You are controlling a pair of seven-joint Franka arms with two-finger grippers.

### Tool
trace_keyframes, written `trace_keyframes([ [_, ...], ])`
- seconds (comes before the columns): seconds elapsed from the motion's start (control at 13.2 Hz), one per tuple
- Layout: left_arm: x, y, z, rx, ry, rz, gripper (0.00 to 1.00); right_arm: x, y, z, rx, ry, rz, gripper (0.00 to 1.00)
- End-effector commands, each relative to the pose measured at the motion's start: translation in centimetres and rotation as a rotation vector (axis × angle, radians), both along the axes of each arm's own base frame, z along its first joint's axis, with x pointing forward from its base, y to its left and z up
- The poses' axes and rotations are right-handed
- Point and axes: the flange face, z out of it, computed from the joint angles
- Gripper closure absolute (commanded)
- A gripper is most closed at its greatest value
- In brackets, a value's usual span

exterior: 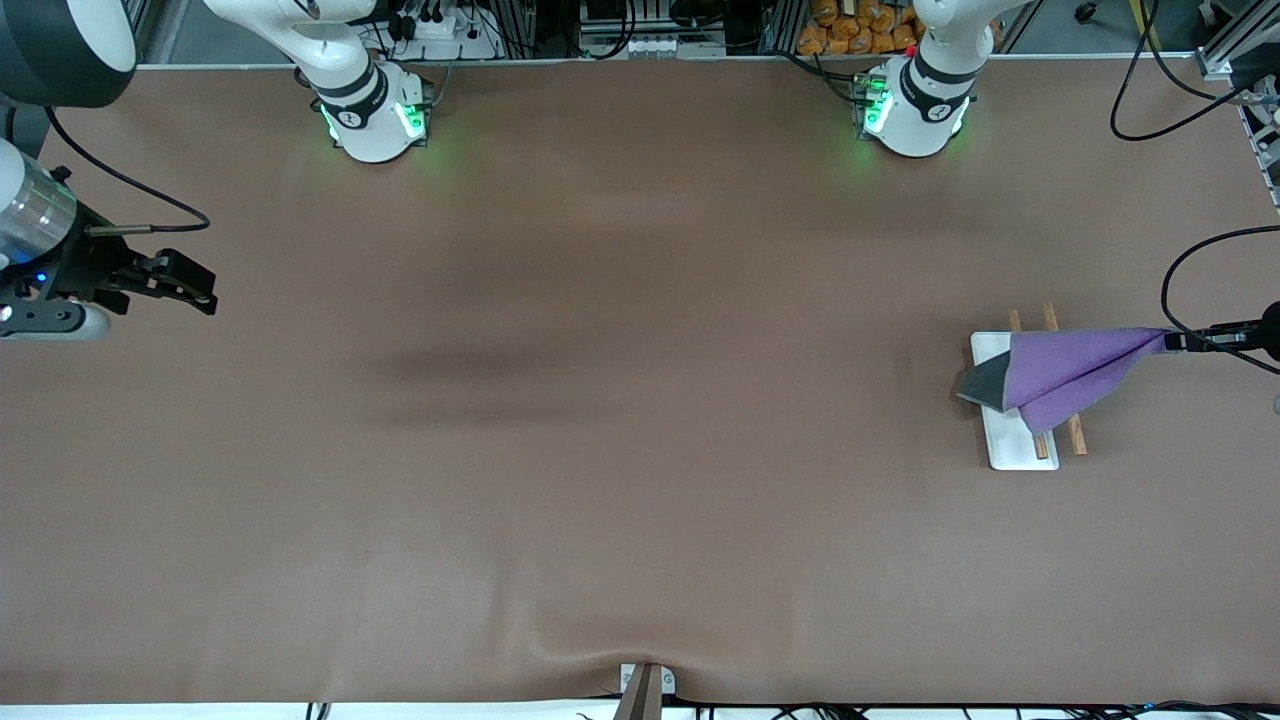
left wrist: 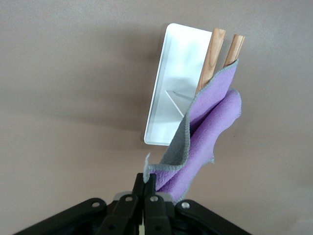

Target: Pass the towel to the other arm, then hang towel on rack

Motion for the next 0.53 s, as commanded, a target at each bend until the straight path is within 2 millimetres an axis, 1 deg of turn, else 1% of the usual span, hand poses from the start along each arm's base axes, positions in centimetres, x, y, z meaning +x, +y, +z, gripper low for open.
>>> trace_keyframes([
  [0.0,0.2,0.7,-0.7,0.014,0.004,-0.023,1.00,-0.5,-0.2,0.9,0.007,0.037,0.008,0.00],
  [0.08,0.1,1.4,-1.0,0.015,0.003,-0.012,1.00,-1.0,0.1,1.1,0.006,0.055,0.016,0.00],
  [0.15,-0.1,2.4,-1.4,0.017,-0.008,-0.002,1.00,-0.9,0.1,1.2,0.007,0.041,0.020,0.00],
  [0.3,-0.1,3.0,-2.0,0.005,-0.015,-0.024,1.00,-0.8,-0.6,1.0,0.008,0.041,0.009,0.00],
  [0.46,0.0,3.1,-2.3,0.004,-0.016,-0.024,1.00,-0.6,0.2,1.3,-0.008,0.033,0.017,0.00],
])
